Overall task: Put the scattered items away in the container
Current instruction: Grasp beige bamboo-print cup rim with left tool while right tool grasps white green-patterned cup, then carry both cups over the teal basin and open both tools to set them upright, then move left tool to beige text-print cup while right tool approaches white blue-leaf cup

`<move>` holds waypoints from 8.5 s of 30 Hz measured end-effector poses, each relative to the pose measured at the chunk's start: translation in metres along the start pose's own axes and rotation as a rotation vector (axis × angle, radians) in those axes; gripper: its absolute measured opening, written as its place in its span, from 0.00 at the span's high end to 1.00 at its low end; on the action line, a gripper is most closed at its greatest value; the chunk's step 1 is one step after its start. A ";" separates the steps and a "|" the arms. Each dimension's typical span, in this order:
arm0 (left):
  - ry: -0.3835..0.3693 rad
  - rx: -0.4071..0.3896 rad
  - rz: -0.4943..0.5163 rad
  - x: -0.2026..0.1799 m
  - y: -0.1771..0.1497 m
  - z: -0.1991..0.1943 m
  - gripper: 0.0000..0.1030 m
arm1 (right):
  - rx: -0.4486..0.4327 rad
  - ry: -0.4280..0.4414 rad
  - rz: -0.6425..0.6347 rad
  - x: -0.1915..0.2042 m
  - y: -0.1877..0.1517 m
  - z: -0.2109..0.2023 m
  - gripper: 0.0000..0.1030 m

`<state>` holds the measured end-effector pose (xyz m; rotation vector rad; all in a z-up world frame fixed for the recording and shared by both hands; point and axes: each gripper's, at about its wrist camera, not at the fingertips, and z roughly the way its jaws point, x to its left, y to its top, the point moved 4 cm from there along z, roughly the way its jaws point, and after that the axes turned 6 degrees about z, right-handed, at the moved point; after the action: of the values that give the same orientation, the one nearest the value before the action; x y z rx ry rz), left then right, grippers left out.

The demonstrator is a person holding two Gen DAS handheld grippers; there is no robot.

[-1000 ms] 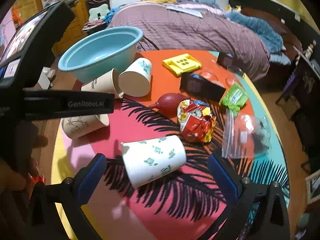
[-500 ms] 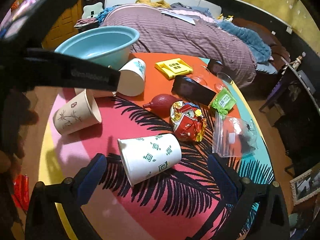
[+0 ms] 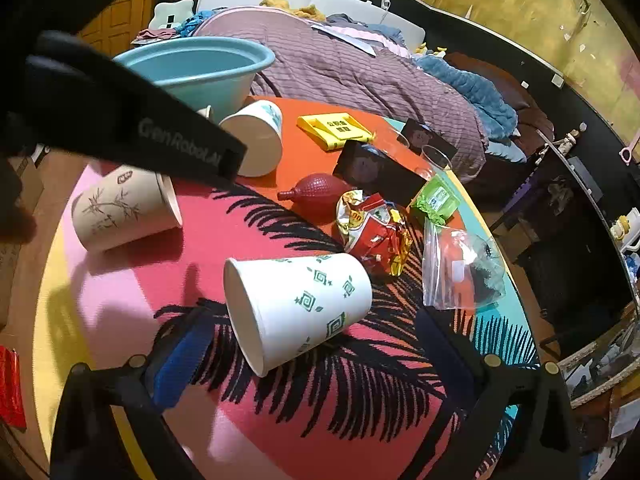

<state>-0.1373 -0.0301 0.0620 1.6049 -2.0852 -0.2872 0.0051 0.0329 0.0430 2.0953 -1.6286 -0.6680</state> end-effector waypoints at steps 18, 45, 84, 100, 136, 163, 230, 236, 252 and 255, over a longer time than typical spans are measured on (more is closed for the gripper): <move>0.065 0.004 0.112 -0.016 0.005 0.003 0.00 | 0.066 -0.021 -0.045 -0.009 -0.018 0.027 0.63; 0.404 0.271 -0.182 -0.016 0.003 0.035 0.00 | 0.030 0.369 -0.293 -0.043 -0.001 0.057 0.96; 0.107 0.207 -0.215 0.026 -0.004 0.011 0.95 | 0.026 0.521 -0.354 -0.030 0.037 0.043 0.96; -0.056 0.195 -0.317 0.036 -0.003 -0.004 0.96 | 0.102 0.557 -0.278 -0.035 0.061 0.037 0.97; -0.249 0.040 -0.272 0.185 0.120 0.048 0.96 | 0.392 0.510 -0.211 0.138 0.245 0.062 0.96; -0.267 0.225 -0.249 0.188 0.131 0.133 0.89 | 0.585 0.348 -0.218 0.172 0.243 0.135 0.94; -0.009 -0.009 -0.279 0.122 0.084 -0.029 0.00 | 0.296 0.430 0.080 0.028 0.210 0.038 0.01; 0.032 0.010 -0.285 0.084 0.058 -0.029 0.00 | 0.304 0.466 0.057 0.006 0.171 0.049 0.01; 0.083 0.020 -0.274 0.034 0.031 0.032 0.00 | 0.103 0.365 -0.191 0.044 0.116 0.086 0.01; 0.079 0.030 -0.280 0.038 0.030 0.036 0.00 | 0.078 0.339 -0.224 0.049 0.122 0.094 0.07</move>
<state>-0.1881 -0.0624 0.0538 1.8959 -1.8135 -0.2819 -0.1349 -0.0462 0.0321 2.3187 -1.2659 -0.2944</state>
